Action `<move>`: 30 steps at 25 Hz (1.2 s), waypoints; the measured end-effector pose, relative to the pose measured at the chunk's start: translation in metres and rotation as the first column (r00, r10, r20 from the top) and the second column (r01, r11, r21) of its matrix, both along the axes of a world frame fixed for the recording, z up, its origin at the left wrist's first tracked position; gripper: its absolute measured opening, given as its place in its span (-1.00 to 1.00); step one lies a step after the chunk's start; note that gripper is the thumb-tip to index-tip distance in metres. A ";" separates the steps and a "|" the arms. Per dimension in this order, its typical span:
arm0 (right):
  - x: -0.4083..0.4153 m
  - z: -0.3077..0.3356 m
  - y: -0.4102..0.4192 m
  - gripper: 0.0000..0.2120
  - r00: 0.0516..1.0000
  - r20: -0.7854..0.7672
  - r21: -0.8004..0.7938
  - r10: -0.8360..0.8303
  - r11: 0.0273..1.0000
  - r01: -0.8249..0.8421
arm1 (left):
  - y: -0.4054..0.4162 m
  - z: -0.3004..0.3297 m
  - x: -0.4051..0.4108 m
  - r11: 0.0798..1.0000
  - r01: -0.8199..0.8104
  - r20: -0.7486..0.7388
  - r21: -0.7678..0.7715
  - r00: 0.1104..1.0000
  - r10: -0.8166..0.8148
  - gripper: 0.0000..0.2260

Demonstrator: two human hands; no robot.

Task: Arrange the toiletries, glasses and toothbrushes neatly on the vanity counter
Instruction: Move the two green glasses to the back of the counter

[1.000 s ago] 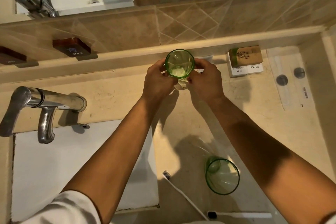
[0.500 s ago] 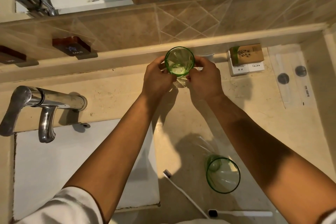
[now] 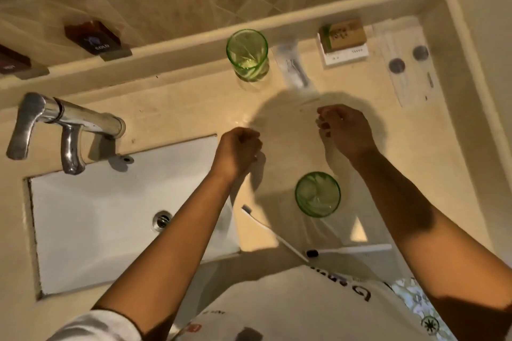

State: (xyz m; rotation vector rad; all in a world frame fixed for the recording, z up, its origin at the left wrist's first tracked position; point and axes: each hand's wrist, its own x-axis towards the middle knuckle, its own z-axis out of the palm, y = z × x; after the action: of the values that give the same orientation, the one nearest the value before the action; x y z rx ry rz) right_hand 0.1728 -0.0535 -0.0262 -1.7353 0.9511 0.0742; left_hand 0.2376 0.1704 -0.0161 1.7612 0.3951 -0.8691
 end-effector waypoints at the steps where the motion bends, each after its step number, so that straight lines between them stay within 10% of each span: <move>1: -0.024 -0.003 -0.003 -0.79 0.999 -0.008 0.028 -0.035 0.999 0.036 | 0.002 -0.001 -0.019 0.999 0.033 -0.028 -0.004 0.999 -0.033 -0.81; 6: -0.120 -0.021 0.004 -0.73 0.999 -0.042 0.129 -0.026 0.991 0.031 | 0.002 -0.002 -0.090 0.967 0.253 -0.004 0.036 0.968 -0.253 -0.68; 9: -0.152 -0.023 0.014 -0.55 0.964 -0.070 0.017 0.257 0.966 -0.256 | -0.005 0.004 -0.109 0.934 0.344 0.068 0.093 0.934 -0.351 -0.50; 15: -0.162 -0.012 0.040 -0.20 0.912 0.067 -0.129 0.405 0.910 -0.395 | -0.017 0.012 -0.127 0.938 0.334 0.172 0.095 0.922 -0.346 -0.46; 30: -0.087 0.004 0.079 -0.21 0.861 0.081 -0.179 0.502 0.857 -0.483 | 0.027 0.025 -0.090 0.986 0.093 0.159 -0.139 0.985 -0.071 -0.56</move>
State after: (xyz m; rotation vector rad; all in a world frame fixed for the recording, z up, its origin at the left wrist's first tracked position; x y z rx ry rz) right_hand 0.0853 0.0259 -0.0226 -2.0692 0.4053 0.2290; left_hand 0.1475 0.1970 0.0091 1.7047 0.1548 -0.7934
